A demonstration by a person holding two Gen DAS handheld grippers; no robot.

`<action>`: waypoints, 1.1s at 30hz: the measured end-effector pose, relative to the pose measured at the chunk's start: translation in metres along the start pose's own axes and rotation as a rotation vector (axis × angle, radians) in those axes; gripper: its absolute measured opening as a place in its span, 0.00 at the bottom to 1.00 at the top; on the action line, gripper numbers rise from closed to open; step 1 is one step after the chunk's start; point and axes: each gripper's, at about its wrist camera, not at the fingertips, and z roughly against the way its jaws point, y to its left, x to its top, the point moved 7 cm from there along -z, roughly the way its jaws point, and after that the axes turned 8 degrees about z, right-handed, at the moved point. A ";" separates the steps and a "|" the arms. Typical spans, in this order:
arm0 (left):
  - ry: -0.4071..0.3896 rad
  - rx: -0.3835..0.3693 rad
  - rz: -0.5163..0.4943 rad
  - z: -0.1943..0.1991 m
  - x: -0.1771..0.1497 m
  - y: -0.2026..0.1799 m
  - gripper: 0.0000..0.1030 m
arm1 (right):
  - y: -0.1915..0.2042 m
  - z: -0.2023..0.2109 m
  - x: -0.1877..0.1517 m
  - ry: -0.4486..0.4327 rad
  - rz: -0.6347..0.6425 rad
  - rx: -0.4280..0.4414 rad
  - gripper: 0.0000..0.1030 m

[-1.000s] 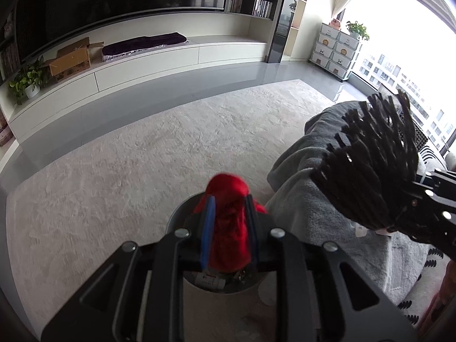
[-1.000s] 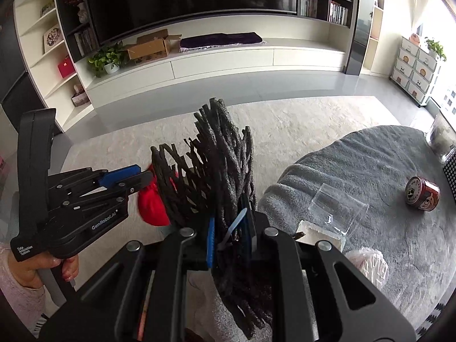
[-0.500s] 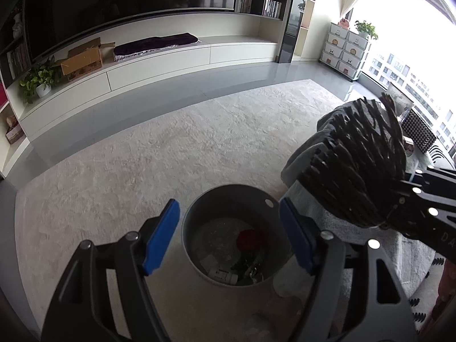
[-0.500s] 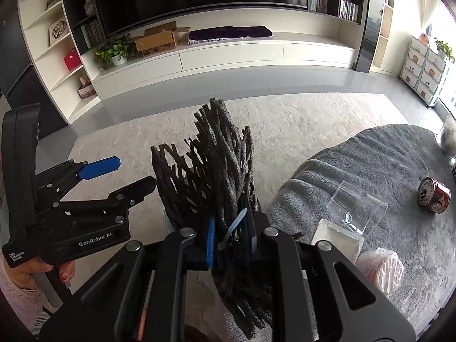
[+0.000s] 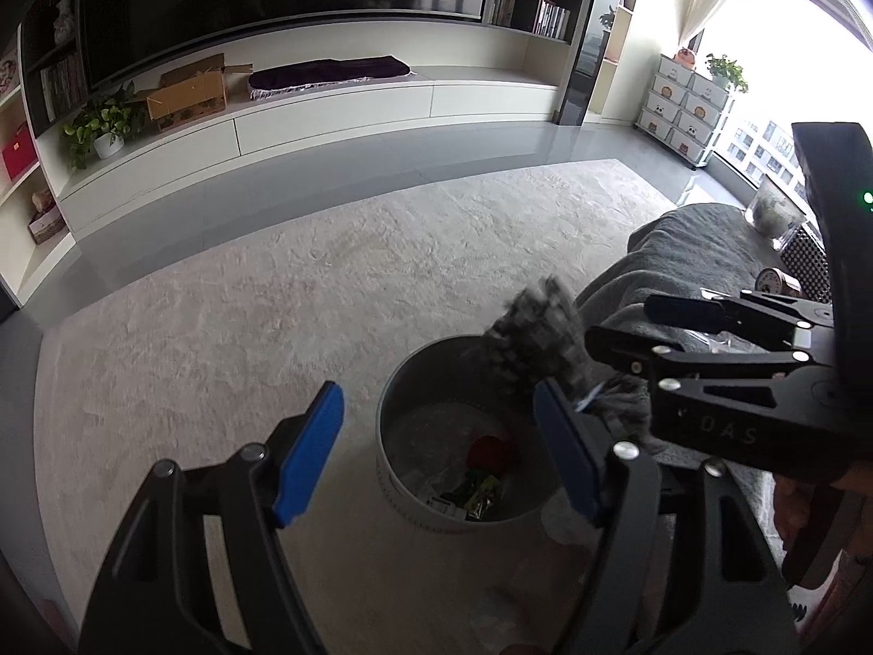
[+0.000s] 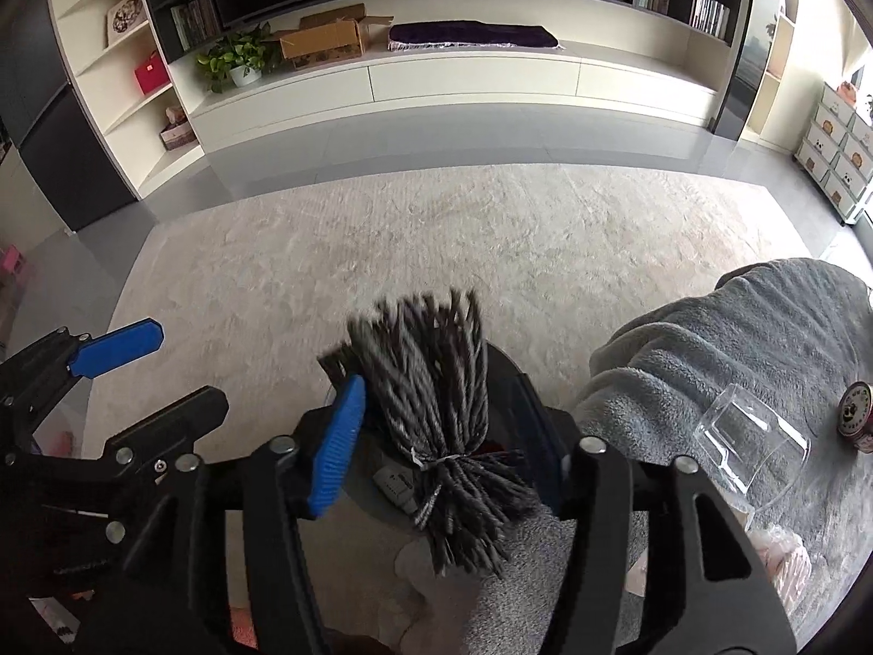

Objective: Collect trash
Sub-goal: 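Open right tool over grey bin to drop grey spiky bundle, then move right tool to red can while left tool moves toward white plastic bag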

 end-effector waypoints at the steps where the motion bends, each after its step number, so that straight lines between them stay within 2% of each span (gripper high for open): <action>1: -0.003 0.000 -0.003 0.001 0.000 -0.003 0.70 | -0.001 0.002 0.001 -0.009 0.002 -0.005 0.64; 7: -0.011 -0.049 -0.022 0.008 0.002 -0.036 0.70 | -0.026 0.030 -0.007 -0.050 -0.039 -0.014 0.64; 11: -0.016 -0.101 -0.075 0.012 0.001 -0.079 0.70 | -0.062 0.059 -0.028 -0.068 -0.075 -0.064 0.64; 24: 0.024 -0.256 -0.257 -0.014 -0.020 -0.256 0.70 | -0.256 0.142 -0.146 -0.057 -0.351 -0.314 0.64; 29: 0.028 -0.297 -0.321 -0.030 -0.022 -0.325 0.70 | -0.316 0.150 -0.173 -0.056 -0.409 -0.365 0.64; 33: 0.036 -0.317 -0.344 -0.044 -0.021 -0.359 0.70 | -0.353 0.141 -0.183 -0.059 -0.420 -0.379 0.68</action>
